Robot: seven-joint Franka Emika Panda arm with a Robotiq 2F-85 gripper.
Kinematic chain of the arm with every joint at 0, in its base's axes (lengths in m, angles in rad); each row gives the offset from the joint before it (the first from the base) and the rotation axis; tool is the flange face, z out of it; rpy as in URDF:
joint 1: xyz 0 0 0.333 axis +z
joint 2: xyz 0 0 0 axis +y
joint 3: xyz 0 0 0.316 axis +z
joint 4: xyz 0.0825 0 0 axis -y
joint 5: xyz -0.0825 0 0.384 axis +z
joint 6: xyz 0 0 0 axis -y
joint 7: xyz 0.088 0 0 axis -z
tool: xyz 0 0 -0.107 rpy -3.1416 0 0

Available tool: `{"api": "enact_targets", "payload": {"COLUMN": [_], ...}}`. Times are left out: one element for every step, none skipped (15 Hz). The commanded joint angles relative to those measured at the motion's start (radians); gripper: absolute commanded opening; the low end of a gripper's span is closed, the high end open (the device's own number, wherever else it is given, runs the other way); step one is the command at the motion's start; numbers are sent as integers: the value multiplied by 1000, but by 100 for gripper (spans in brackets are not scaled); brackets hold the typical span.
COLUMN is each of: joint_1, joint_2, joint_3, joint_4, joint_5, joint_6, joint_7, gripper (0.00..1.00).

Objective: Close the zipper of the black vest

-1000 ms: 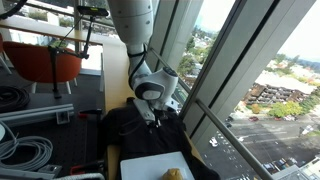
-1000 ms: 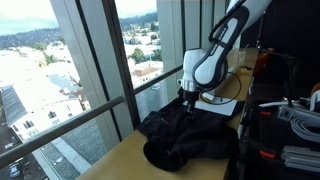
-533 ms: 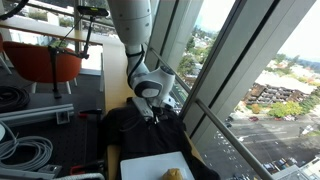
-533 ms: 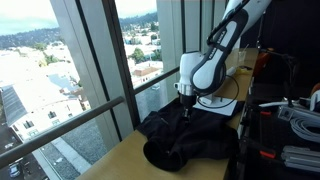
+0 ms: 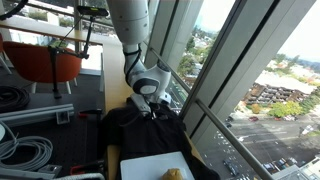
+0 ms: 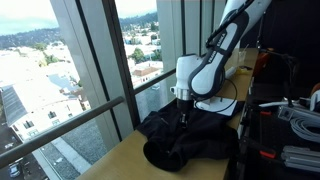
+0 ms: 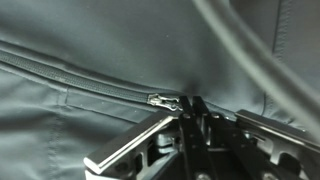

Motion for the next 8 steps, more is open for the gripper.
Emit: {"api": "enact_targets", "payload": {"joint_1": [30, 37, 43, 49, 55, 61, 67, 72], "joint_2": [13, 13, 11, 12, 13, 14, 16, 18], "joint_3": [12, 14, 15, 16, 16, 17, 17, 17], "joint_4": [34, 38, 41, 46, 50, 54, 59, 63], "joint_5": [-30, -30, -30, -30, -30, -31, -31, -31], "joint_6": [-4, -3, -4, -5, -6, -7, -8, -8], "joint_7": [51, 54, 56, 59, 62, 65, 68, 71], "gripper": [2, 2, 2, 2, 2, 2, 2, 2]}}
